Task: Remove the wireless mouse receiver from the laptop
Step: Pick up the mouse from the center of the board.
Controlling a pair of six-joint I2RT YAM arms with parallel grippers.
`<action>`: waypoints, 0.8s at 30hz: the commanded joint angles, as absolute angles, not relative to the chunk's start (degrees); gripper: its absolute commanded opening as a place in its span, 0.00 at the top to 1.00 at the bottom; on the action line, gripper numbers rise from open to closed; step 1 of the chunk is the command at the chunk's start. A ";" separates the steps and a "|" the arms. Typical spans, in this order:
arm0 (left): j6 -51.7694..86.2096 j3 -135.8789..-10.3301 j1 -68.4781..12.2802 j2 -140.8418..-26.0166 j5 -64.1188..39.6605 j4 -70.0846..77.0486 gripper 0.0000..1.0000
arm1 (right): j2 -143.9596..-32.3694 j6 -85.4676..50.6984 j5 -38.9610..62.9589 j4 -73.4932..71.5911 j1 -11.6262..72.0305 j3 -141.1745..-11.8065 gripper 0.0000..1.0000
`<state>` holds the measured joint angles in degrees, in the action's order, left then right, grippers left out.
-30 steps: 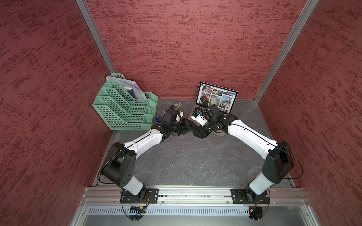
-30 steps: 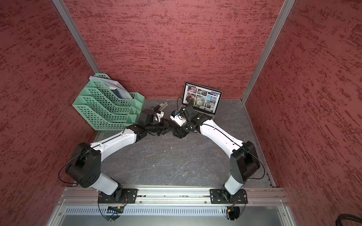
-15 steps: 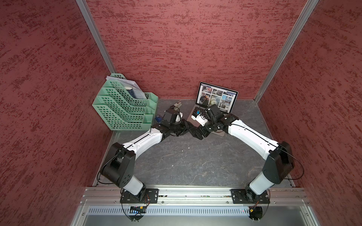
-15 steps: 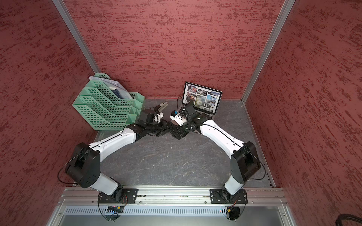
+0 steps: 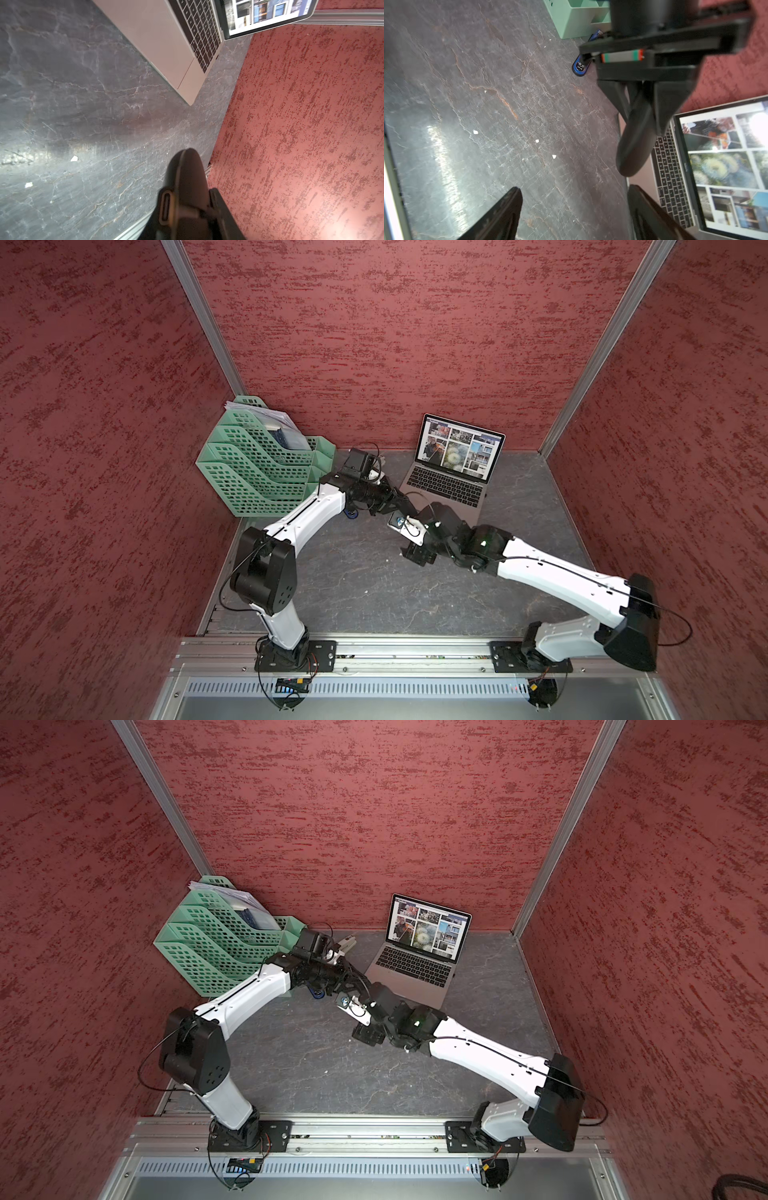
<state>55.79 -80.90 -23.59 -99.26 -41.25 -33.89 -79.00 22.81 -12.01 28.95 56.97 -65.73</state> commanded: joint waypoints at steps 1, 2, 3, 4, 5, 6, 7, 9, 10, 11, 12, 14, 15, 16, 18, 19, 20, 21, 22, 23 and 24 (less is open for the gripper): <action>59.54 -81.49 -23.03 -101.06 -50.88 -37.68 0.80 | -78.62 27.53 -24.09 16.93 57.74 -63.28 0.16; 60.12 -81.44 -23.16 -101.07 -51.70 -37.77 0.80 | -78.59 27.83 -25.01 15.25 57.71 -62.75 0.17; 60.35 -81.68 -23.28 -100.92 -52.01 -38.31 0.80 | -78.58 28.35 -25.80 13.56 57.74 -62.32 0.18; 60.12 -82.18 -23.44 -100.69 -52.03 -39.47 0.80 | -78.61 28.98 -26.44 12.06 57.69 -61.84 0.19; 59.84 -82.55 -23.44 -100.49 -52.08 -40.48 0.80 | -78.58 29.50 -26.85 11.18 57.74 -61.65 0.19; 59.77 -82.77 -23.46 -100.27 -52.11 -41.30 0.79 | -78.63 30.15 -27.23 10.33 57.74 -61.37 0.20; 59.92 -82.79 -23.39 -99.84 -52.21 -41.81 0.79 | -78.65 30.47 -27.04 10.06 57.68 -61.27 0.20; 60.54 -82.63 -23.38 -99.04 -52.38 -42.10 0.77 | -78.60 30.19 -26.40 10.40 57.74 -61.30 0.20; 60.77 -82.54 -23.38 -98.76 -52.38 -42.15 0.77 | -78.59 29.78 -26.13 10.61 57.74 -61.19 0.20; 61.15 -82.44 -23.33 -98.45 -52.46 -42.19 0.76 | -78.60 29.42 -25.70 11.01 57.74 -61.12 0.21; 61.47 -82.44 -23.25 -98.22 -52.55 -42.19 0.76 | -78.68 29.02 -25.51 11.22 57.72 -60.94 0.21; 61.87 -82.44 -23.03 -98.00 -52.81 -42.39 0.75 | -78.77 28.52 -25.07 11.51 57.70 -60.57 0.21; 62.05 -82.44 -22.86 -97.91 -52.92 -42.45 0.75 | -78.81 28.32 -24.94 11.69 57.73 -60.53 0.21; 62.22 -82.45 -22.69 -97.83 -53.08 -42.52 0.75 | -78.88 28.22 -24.87 11.91 57.74 -60.53 0.22; 62.52 -82.53 -22.34 -97.82 -53.42 -42.89 0.75 | -79.04 28.28 -25.20 12.04 57.74 -60.41 0.22; 62.75 -82.45 -22.20 -97.82 -53.75 -42.89 0.75 | -79.07 28.38 -25.29 12.04 57.70 -60.32 0.22; 63.05 -82.44 -22.08 -97.82 -54.09 -42.89 0.75 | -79.11 28.42 -25.52 11.89 57.74 -60.29 0.23; 63.16 -82.61 -22.06 -97.82 -54.27 -43.06 0.75 | -79.22 28.55 -25.78 11.70 57.74 -60.11 0.24; 63.19 -82.75 -22.06 -97.82 -54.27 -43.25 0.75 | -79.28 28.64 -26.15 11.39 57.71 -59.97 0.25; 63.18 -82.97 -22.06 -97.82 -54.40 -43.63 0.75 | -79.44 28.73 -26.43 11.12 57.73 -59.81 0.26; 63.27 -83.05 -22.06 -97.82 -54.59 -43.68 0.75 | -79.62 28.71 -26.69 10.80 57.66 -59.71 0.27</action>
